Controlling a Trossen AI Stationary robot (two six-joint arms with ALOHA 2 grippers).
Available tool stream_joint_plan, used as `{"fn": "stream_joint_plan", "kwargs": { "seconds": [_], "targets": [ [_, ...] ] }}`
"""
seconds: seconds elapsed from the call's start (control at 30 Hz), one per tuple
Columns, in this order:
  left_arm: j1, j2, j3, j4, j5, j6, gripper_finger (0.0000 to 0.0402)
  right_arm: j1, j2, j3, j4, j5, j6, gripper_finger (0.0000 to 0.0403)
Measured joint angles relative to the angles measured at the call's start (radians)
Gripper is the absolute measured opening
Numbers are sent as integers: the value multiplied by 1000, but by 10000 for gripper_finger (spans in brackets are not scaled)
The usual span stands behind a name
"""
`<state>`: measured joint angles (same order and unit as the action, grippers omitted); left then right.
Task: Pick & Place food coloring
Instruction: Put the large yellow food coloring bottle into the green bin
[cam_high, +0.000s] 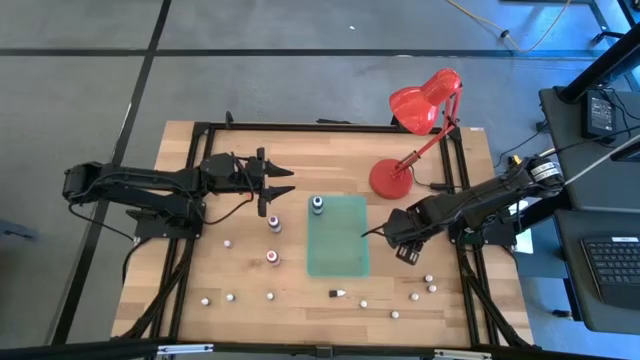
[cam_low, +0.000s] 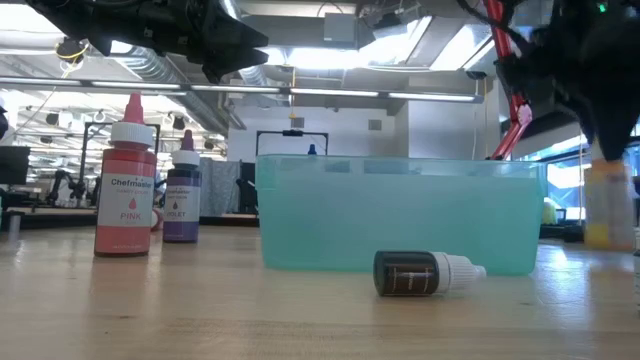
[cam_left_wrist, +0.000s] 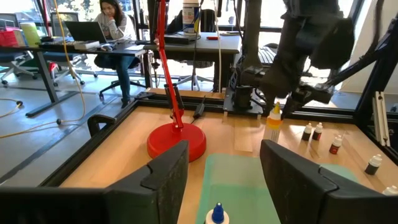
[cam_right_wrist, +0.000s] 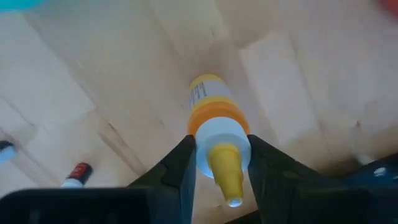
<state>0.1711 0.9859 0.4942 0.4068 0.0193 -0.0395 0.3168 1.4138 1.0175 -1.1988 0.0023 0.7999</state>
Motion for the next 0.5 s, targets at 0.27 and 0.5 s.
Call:
{"fn": "stream_joint_plan", "kwargs": {
  "seconds": [0.27,0.5],
  "targets": [
    [0,0,0,0,0,0,194,-43,0,252,-63,175,-164,122],
    [0,0,0,-7,0,0,194,-144,98,388,31,199,-468,122]
  ]
}}
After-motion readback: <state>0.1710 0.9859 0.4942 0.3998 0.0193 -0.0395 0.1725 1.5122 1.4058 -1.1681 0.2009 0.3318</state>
